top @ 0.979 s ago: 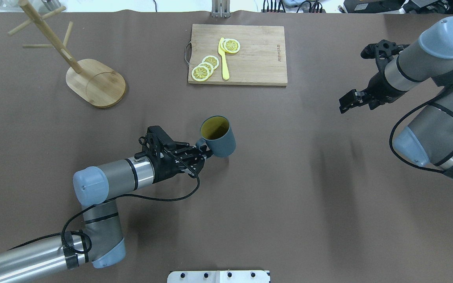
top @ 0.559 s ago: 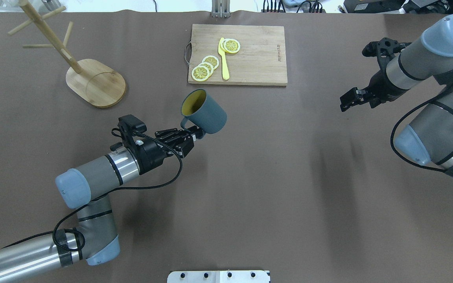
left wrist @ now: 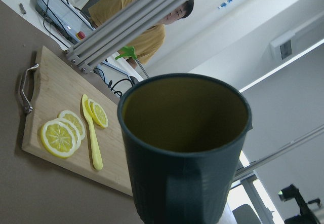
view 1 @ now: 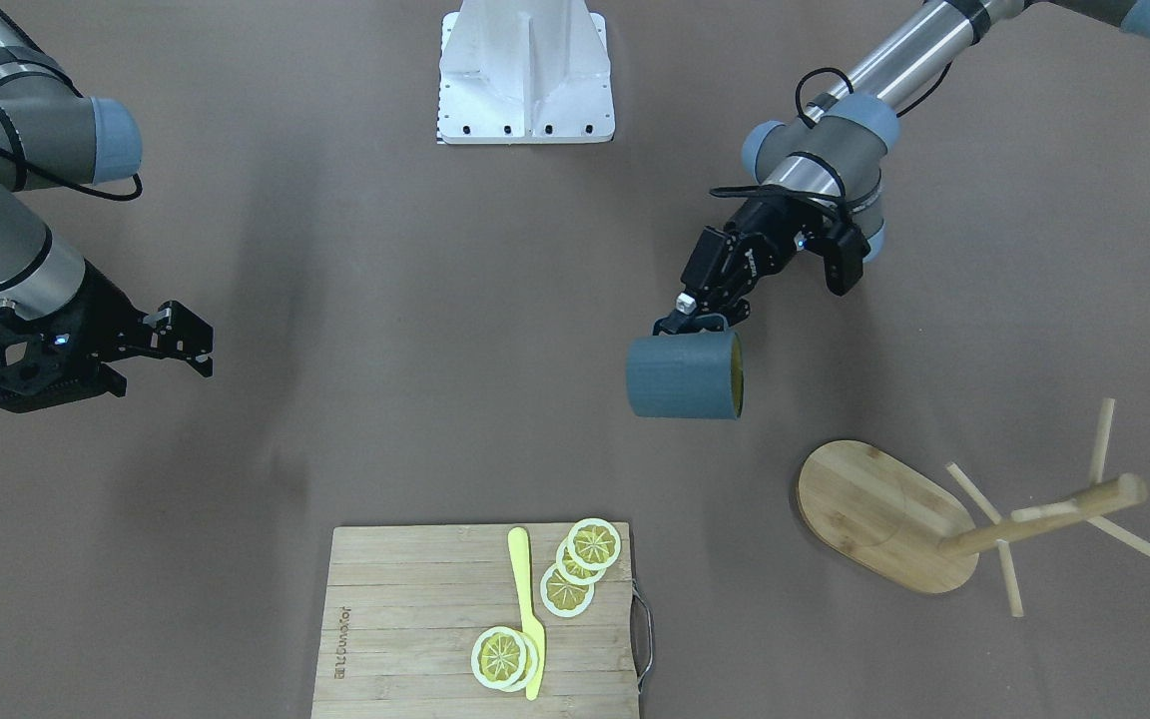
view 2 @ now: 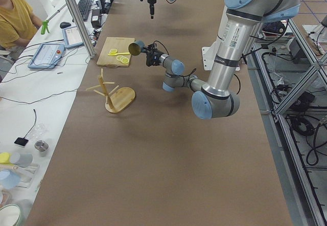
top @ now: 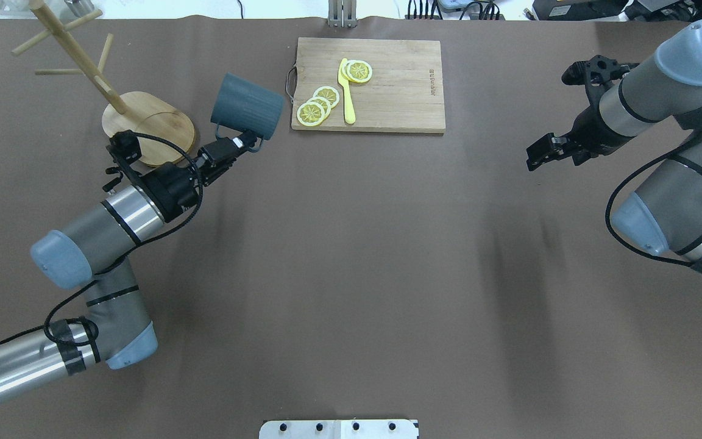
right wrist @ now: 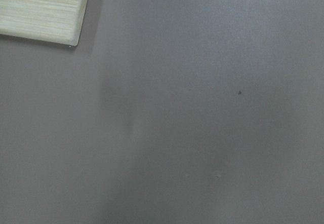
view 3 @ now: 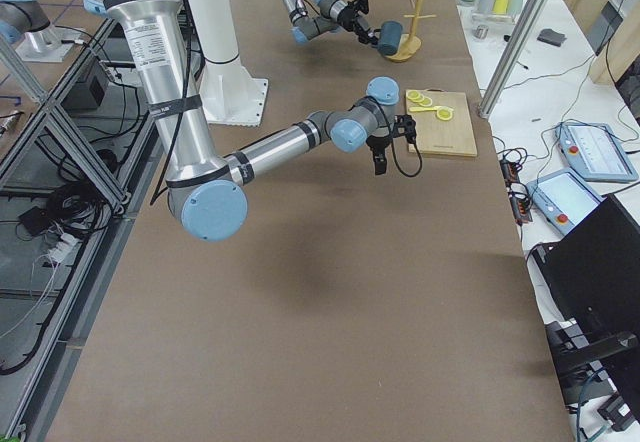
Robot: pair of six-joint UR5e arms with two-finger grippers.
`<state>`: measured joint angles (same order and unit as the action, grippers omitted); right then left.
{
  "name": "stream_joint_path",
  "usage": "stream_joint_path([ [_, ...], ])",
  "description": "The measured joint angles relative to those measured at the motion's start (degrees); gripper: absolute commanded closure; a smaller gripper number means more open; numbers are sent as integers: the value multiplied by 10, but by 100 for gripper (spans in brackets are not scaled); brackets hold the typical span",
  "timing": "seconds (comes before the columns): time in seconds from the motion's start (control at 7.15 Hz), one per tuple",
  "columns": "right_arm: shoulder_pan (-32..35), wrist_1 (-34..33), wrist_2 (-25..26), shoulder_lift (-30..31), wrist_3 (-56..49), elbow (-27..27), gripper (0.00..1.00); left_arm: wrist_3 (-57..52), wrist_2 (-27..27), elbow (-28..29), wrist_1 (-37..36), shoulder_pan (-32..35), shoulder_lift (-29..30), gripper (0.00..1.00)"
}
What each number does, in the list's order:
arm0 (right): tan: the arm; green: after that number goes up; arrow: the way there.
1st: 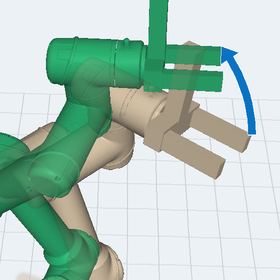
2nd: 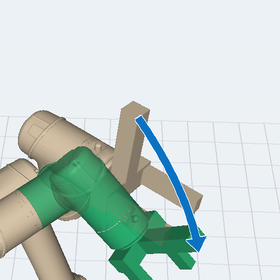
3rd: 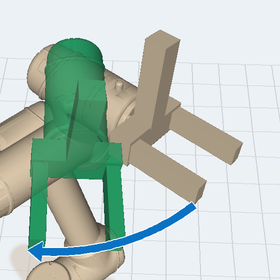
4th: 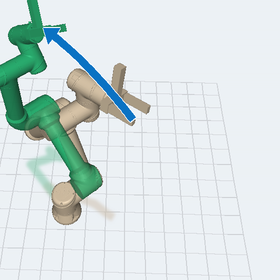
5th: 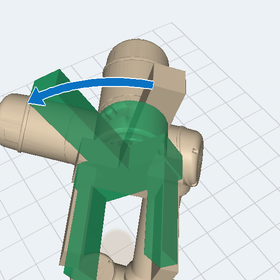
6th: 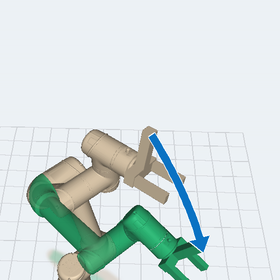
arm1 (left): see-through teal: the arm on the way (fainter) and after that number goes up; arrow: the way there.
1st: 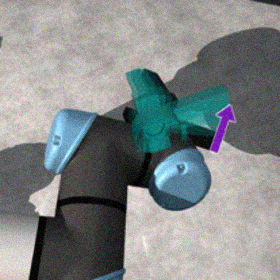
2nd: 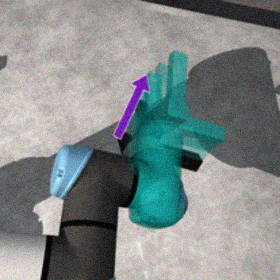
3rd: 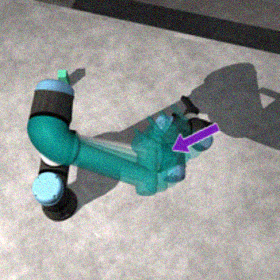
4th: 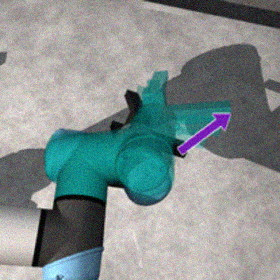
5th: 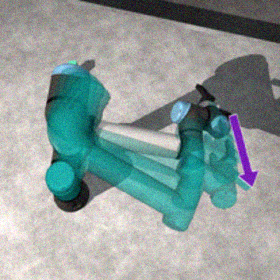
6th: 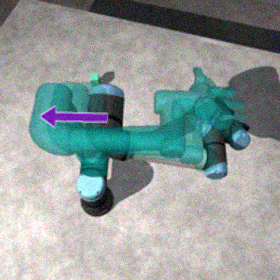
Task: Hang cup on storage rack
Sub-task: 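Lift the mug with the left gripper and carry it to the wooden stand, then hook the mug handle onto a peg of the wooden stand with the left gripper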
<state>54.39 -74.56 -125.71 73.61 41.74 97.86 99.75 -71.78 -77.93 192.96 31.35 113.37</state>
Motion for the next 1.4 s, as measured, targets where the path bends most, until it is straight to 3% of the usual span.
stream_joint_path([
  [0.42, 0, 0, 1, -3, 3, 3, 0, 261, -83, 8, 2, 116, -8, 100],
  [0.7, 1, 0, 2, -6, 4, 4, 0, 414, -96, 30, 3, 159, -4, 100],
  [1.4, 2, -1, 3, -7, 5, 3, 0, 576, -97, 55, 5, 215, -2, 100],
])
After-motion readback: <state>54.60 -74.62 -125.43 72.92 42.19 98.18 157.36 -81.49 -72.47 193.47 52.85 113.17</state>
